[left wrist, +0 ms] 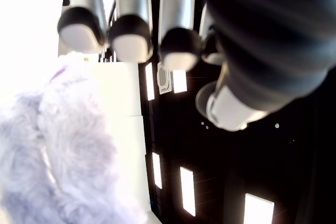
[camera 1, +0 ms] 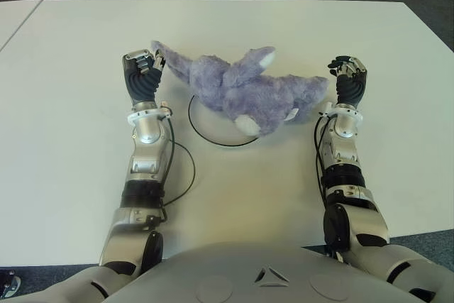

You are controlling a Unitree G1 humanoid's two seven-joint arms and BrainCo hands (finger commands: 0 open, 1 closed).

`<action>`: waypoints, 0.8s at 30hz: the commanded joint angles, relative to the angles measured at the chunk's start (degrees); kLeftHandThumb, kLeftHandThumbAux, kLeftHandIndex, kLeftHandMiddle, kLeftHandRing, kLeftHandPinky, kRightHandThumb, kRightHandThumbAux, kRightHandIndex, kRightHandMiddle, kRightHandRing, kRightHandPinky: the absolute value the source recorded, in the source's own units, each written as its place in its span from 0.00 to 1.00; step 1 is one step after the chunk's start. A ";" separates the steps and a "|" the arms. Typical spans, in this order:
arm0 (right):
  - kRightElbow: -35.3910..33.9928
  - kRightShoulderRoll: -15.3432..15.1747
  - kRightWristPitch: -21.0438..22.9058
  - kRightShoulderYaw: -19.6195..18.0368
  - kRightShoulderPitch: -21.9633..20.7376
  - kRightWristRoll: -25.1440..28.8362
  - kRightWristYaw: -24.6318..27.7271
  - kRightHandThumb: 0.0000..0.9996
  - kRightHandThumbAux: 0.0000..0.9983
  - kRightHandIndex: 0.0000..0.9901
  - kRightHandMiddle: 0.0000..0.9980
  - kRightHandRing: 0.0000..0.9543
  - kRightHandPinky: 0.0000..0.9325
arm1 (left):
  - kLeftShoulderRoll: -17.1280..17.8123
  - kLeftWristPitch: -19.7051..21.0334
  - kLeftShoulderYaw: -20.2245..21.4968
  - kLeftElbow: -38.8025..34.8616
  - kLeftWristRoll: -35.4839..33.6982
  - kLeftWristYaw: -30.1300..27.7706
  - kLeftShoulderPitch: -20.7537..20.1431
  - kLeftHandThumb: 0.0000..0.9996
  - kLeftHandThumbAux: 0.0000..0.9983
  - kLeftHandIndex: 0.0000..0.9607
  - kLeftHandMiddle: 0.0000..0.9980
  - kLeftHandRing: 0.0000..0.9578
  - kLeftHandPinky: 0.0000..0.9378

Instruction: Put the doll into the plate.

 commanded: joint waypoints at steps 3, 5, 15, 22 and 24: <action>-0.37 2.06 1.75 1.22 5.57 -1.34 -1.03 0.85 0.67 0.43 0.56 0.89 0.93 | -2.30 0.94 -0.09 3.55 -0.56 -0.53 8.17 0.51 0.78 0.87 0.91 0.95 0.97; -0.66 2.03 1.38 1.53 5.79 -1.74 -1.26 0.85 0.67 0.43 0.56 0.89 0.93 | -2.27 0.94 -0.06 3.64 -0.86 -0.82 8.17 0.51 0.78 0.87 0.91 0.95 0.97; -1.31 1.80 1.98 1.79 6.23 -1.35 -0.92 0.85 0.67 0.43 0.56 0.91 0.94 | -1.81 0.77 -0.23 3.81 -1.11 -1.86 8.39 0.45 0.80 0.87 0.90 0.95 0.95; -1.68 1.25 1.96 2.10 6.75 -1.50 -0.13 0.85 0.67 0.43 0.56 0.91 0.94 | -2.15 1.35 -0.22 3.32 -0.69 -1.04 8.37 0.46 0.80 0.87 0.90 0.95 0.96; -1.93 1.01 1.42 2.35 7.11 -1.85 0.10 0.85 0.67 0.43 0.56 0.91 0.95 | -2.20 1.30 -0.31 3.21 -0.46 -0.88 8.41 0.47 0.79 0.87 0.90 0.95 0.97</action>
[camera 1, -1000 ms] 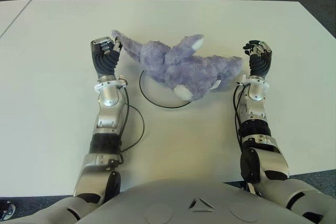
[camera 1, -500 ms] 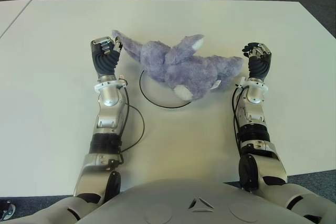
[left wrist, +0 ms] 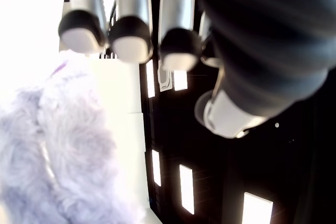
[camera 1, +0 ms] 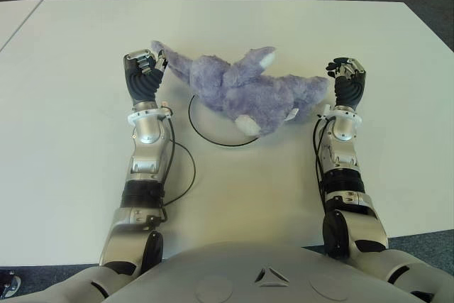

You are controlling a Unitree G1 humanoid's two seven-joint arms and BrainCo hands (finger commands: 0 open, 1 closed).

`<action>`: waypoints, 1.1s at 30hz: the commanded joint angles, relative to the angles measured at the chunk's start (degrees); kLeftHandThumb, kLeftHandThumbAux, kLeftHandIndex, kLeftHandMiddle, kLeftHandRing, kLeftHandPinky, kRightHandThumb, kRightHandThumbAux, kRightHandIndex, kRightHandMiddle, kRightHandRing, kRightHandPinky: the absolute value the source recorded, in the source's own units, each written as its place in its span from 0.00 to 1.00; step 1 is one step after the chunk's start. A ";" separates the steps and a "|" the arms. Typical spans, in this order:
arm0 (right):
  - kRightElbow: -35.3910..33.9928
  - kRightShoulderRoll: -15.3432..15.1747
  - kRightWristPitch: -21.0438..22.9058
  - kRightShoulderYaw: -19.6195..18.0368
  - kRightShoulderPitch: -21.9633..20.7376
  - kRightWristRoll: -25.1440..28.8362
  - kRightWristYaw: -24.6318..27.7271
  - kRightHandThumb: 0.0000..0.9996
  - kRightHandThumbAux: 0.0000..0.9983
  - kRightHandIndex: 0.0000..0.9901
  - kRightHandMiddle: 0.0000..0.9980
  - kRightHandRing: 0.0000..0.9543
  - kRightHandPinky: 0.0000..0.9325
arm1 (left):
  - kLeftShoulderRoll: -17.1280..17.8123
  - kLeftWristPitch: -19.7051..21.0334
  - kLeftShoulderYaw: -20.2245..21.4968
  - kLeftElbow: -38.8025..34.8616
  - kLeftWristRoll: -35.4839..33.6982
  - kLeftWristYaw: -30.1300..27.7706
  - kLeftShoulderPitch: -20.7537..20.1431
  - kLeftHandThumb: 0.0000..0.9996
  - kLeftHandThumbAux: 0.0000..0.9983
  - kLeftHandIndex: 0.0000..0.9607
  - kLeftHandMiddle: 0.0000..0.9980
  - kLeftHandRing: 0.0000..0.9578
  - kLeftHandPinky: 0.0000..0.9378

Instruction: Put the doll into the plate.

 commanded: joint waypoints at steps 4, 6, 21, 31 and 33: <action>1.29 0.53 0.17 1.16 5.65 -1.32 1.24 0.85 0.67 0.43 0.56 0.92 0.95 | -1.92 0.93 -0.51 3.30 0.31 -0.52 8.54 0.48 0.79 0.87 0.90 0.95 0.96; 0.48 0.72 0.24 1.30 6.26 -1.12 1.67 0.85 0.67 0.43 0.56 0.92 0.95 | -1.68 0.83 -0.53 3.75 0.27 -0.77 8.29 0.48 0.79 0.87 0.90 0.95 0.96; -6.24 -0.85 4.64 0.07 11.72 0.14 5.05 0.85 0.67 0.43 0.56 0.92 0.95 | -1.91 1.08 -0.24 3.04 0.13 -0.34 8.42 0.47 0.79 0.86 0.90 0.95 0.97; -11.38 -1.22 7.66 0.48 15.14 -0.81 5.14 0.85 0.67 0.43 0.56 0.92 0.95 | -1.29 2.22 0.03 2.87 0.08 -0.89 8.41 0.47 0.79 0.87 0.90 0.95 0.96; -12.04 -1.23 8.06 0.58 15.53 -0.93 5.21 0.85 0.67 0.43 0.56 0.92 0.95 | -1.25 2.35 0.10 2.78 0.14 -0.79 8.39 0.47 0.79 0.87 0.90 0.95 0.97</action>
